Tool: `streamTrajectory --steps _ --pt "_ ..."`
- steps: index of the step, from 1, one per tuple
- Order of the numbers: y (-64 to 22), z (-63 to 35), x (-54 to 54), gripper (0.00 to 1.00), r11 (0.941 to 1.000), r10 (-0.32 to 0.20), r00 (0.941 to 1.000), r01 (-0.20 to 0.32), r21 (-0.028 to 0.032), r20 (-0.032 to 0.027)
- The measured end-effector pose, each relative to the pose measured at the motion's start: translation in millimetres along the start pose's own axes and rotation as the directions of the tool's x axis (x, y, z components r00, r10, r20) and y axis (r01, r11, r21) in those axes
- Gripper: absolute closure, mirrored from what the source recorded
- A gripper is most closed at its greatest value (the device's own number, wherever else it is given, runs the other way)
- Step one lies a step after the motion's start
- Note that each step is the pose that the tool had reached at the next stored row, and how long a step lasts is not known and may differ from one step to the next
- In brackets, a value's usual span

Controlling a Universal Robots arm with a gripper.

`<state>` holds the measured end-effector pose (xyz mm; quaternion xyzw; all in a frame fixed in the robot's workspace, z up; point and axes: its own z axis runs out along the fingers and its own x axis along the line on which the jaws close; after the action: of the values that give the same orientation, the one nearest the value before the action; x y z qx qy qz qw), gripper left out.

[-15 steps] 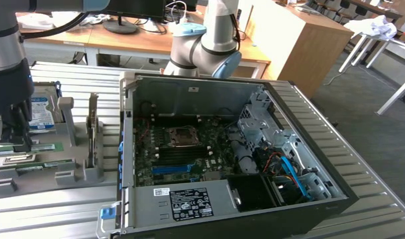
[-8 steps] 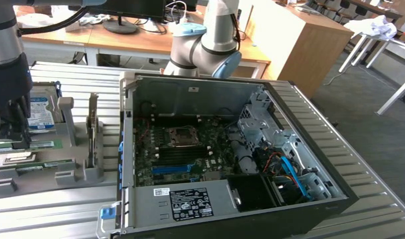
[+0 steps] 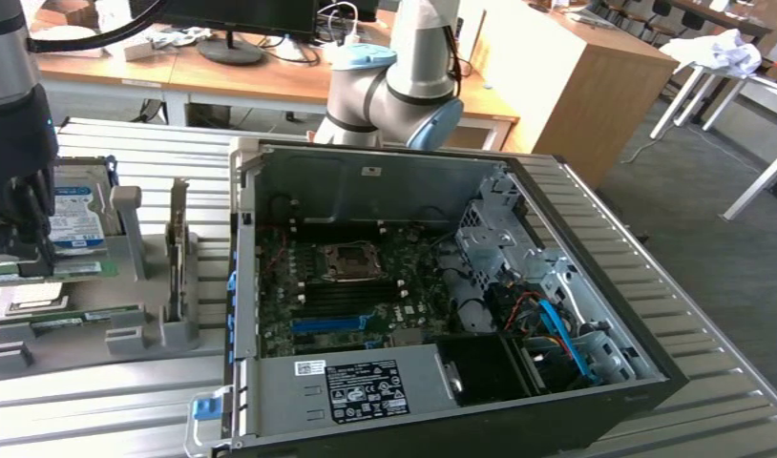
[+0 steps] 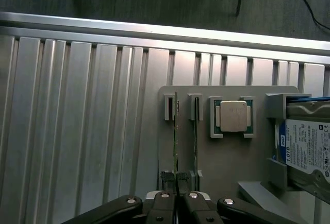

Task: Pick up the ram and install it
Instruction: 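Pick up the ram and move it above insertion slot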

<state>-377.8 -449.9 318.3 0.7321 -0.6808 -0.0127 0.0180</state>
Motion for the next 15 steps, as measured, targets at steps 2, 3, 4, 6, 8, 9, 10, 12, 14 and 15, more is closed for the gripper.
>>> streamTrajectory --steps 2,3,4,6,8,9,10,12,14,15 --pt "0.1 -2.8 0.0 0.87 1.0000 0.000 1.0000 0.000 0.0000 0.0001" --pt "0.2 -4.2 0.0 0.87 1.0000 0.000 1.0000 0.000 0.0001 0.0003" --pt "0.2 -5.4 0.0 0.87 1.0000 0.000 1.0000 0.000 0.0001 0.0005" --pt "0.3 -7.9 0.1 0.87 1.0000 0.000 1.0000 0.000 0.0000 0.0010" --pt "0.5 -10.6 0.0 0.87 1.0000 0.000 1.0000 0.000 0.0002 0.0017" --pt "0.5 -12.1 0.1 0.87 1.0000 0.000 1.0000 0.000 0.0002 0.0019" --pt "0.6 -13.7 0.1 0.87 1.0000 0.000 1.0000 0.000 0.0001 0.0019" --pt "0.9 -20.9 0.1 0.87 1.0000 0.000 1.0000 0.000 0.0001 0.0023" --pt "1.6 -35.7 0.2 0.87 1.0000 0.000 1.0000 0.000 0.0002 0.0027" --pt "1.8 -39.9 0.2 0.87 1.0000 0.000 1.0000 0.000 0.0002 0.0029"
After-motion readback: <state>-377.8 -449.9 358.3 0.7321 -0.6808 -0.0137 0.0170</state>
